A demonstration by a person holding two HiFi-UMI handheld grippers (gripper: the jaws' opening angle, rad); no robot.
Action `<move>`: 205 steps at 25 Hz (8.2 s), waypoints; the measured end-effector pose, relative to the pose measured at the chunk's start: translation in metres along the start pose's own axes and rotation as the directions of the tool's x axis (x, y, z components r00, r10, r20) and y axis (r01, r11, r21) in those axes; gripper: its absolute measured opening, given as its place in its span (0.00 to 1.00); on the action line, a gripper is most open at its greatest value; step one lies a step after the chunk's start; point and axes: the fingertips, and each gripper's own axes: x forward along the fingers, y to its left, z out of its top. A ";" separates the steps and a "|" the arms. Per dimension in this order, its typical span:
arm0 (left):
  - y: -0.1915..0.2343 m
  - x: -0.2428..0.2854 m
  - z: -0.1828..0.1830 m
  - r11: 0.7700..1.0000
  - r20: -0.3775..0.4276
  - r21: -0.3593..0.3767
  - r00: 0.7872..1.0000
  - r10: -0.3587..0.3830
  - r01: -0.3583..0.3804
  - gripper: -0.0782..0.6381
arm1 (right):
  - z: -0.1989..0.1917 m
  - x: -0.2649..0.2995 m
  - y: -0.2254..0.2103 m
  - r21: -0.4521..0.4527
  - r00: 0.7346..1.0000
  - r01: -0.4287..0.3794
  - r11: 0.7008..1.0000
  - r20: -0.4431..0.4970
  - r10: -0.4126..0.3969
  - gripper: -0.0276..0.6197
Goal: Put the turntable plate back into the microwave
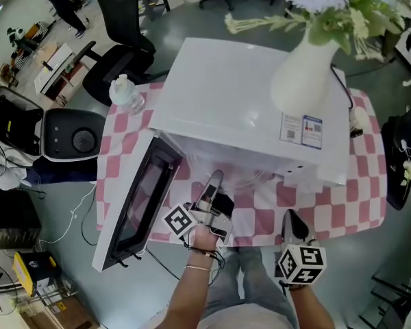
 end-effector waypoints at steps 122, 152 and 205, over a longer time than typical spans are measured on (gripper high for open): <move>0.023 0.113 0.031 0.898 -0.014 0.266 0.930 0.367 -0.351 0.32 | -0.012 0.014 0.007 0.029 0.998 -0.031 0.999 -0.054 0.033 0.06; 0.035 0.095 0.005 0.526 -0.120 0.794 0.771 0.626 -0.303 0.50 | -0.022 0.008 0.008 0.023 0.997 -0.043 0.999 -0.067 0.045 0.06; -0.020 0.027 0.002 0.395 0.008 0.870 0.810 0.586 -0.295 0.50 | -0.018 0.006 0.038 -0.043 0.981 -0.186 0.982 -0.070 0.182 0.06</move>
